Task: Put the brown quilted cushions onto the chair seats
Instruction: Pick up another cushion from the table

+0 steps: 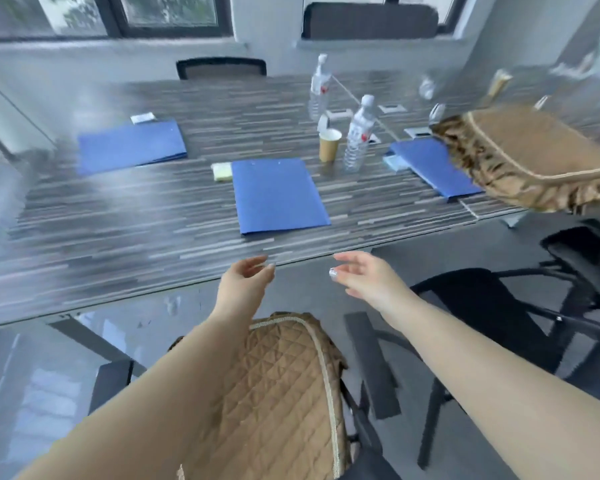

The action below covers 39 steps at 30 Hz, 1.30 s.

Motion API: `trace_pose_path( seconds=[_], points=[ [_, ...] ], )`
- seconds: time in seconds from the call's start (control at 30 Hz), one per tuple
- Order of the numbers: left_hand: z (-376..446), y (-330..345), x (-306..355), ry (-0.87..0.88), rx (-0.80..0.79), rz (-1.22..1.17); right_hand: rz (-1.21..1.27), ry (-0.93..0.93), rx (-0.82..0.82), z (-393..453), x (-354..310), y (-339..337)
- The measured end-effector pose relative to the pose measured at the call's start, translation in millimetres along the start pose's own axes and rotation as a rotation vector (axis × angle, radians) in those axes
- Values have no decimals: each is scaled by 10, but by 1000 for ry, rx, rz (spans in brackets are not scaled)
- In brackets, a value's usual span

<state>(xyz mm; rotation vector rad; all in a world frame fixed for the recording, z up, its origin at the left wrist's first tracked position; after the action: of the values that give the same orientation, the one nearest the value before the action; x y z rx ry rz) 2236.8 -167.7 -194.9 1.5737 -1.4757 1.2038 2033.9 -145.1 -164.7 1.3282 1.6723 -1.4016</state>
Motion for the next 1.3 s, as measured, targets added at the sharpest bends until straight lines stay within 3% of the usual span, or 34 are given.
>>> trace_pose_path(
  seconds=[0.27, 0.47, 0.77, 1.03, 1.3],
  points=[
    [-691, 1239, 776, 152, -170, -1, 126, -81, 198, -458, -187, -1485],
    [-1393, 2543, 985, 209, -278, -18, 160, -105, 289, -745, 208, -2869],
    [-2377, 4563, 1243, 226, -289, -99, 97, -165, 322, -998, 854, -5034],
    [-2566, 5766, 1309, 220, -312, -103, 94, -137, 359, -887, 1274, -6149],
    [-2161, 6831, 1267, 173, -289, -160, 13, -138, 344, -293, 1607, -7049]
  ],
)
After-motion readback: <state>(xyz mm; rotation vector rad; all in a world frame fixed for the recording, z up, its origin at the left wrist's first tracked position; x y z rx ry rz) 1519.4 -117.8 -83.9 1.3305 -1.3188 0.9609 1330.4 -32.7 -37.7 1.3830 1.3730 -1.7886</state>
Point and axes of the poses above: each hand's wrist, its own z-axis towards the middle knuckle, its own y-axis out of the palm, x = y × z, the point moved 1 cm from there along z, towards the middle knuckle, and after that the axes turned 5 degrees about x, right-handed, at the moved point
